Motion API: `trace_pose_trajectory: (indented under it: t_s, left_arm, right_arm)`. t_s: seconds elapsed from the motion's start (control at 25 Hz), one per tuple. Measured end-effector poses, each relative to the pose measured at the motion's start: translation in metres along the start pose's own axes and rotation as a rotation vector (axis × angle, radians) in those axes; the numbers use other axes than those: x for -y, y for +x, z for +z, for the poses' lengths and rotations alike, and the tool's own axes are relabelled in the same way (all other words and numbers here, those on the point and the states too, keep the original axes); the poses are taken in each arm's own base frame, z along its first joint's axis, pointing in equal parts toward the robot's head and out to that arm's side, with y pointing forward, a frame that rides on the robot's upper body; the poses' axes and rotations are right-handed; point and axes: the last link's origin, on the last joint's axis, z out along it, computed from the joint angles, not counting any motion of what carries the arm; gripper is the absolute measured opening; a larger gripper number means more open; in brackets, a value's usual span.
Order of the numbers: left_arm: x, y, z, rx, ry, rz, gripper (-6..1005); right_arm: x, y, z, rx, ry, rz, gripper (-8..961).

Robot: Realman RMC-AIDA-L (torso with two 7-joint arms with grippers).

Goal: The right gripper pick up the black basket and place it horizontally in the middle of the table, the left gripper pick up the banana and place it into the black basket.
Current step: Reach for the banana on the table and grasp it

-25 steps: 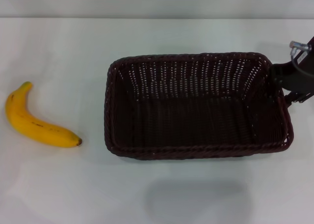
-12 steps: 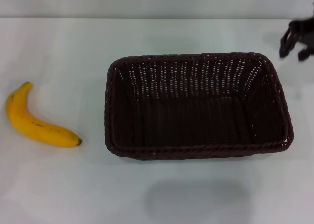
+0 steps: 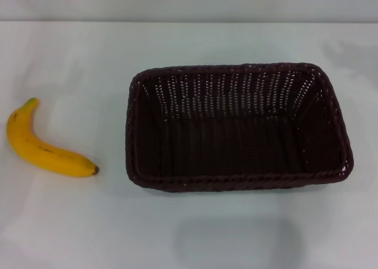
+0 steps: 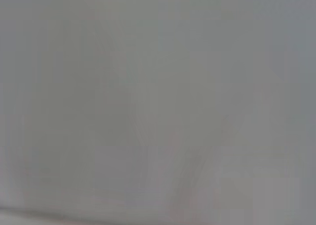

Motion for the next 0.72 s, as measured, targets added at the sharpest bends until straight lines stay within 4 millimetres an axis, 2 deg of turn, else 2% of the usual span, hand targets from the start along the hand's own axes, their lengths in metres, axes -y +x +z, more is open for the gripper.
trace_pose_trajectory:
  t_s: [0.16, 0.32, 0.44, 0.6, 0.72]
  left_arm:
    - [-0.003, 0.003, -0.002, 0.121, -0.066, -0.179, 887]
    - [-0.008, 0.011, -0.004, 0.264, -0.105, -0.330, 886]
    - [-0.012, 0.016, -0.003, 0.447, -0.099, -0.431, 886]
    - [-0.018, 0.025, 0.005, 0.686, -0.021, -0.508, 885]
    - [-0.028, 0.035, 0.016, 0.863, 0.040, -0.498, 885]
  right_arm:
    - [0.033, 0.022, -0.018, 0.178, -0.008, -0.098, 377]
    - [0.070, 0.062, -0.024, 0.314, 0.002, -0.091, 385]
    - [0.092, 0.093, -0.030, 0.419, 0.034, -0.059, 393]
    - [0.110, 0.121, -0.039, 0.464, 0.135, -0.129, 405]
    - [0.121, 0.130, -0.046, 0.473, 0.207, -0.147, 513]
